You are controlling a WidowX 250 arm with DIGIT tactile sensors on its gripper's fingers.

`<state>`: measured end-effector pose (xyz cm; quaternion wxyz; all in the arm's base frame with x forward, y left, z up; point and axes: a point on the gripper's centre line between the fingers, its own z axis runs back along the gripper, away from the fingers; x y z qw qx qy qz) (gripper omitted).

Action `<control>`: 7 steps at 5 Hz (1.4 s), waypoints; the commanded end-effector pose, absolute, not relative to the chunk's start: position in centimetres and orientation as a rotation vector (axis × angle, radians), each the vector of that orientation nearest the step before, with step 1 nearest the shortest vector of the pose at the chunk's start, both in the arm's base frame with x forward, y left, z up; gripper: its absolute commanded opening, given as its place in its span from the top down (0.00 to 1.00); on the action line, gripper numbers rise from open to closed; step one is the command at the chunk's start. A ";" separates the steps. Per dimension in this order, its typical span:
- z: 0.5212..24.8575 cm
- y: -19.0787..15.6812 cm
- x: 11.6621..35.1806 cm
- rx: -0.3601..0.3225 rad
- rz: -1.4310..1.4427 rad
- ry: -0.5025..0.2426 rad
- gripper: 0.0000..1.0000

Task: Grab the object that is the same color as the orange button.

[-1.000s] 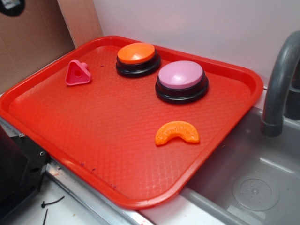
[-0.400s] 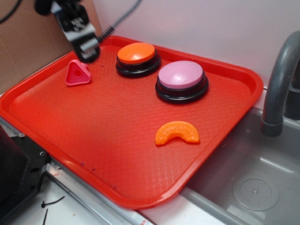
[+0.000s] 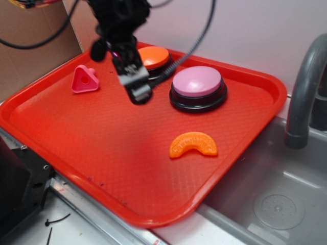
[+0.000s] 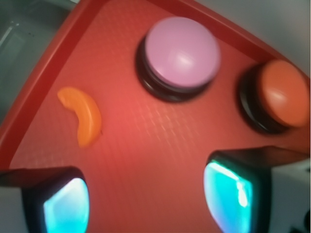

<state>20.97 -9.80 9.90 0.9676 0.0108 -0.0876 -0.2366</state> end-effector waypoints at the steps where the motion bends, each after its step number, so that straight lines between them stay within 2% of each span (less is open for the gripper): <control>1: 7.3 -13.2 23.2 0.023 -0.463 -0.192 0.00; 3: 4.7 -15.4 23.7 0.036 -0.502 -0.123 0.00; 5: 3.1 -15.4 24.0 0.047 -0.490 -0.055 0.00; 6: 2.9 -15.2 23.8 0.043 -0.475 -0.044 0.94; 7: 2.8 -14.8 23.6 0.033 -0.458 -0.032 1.00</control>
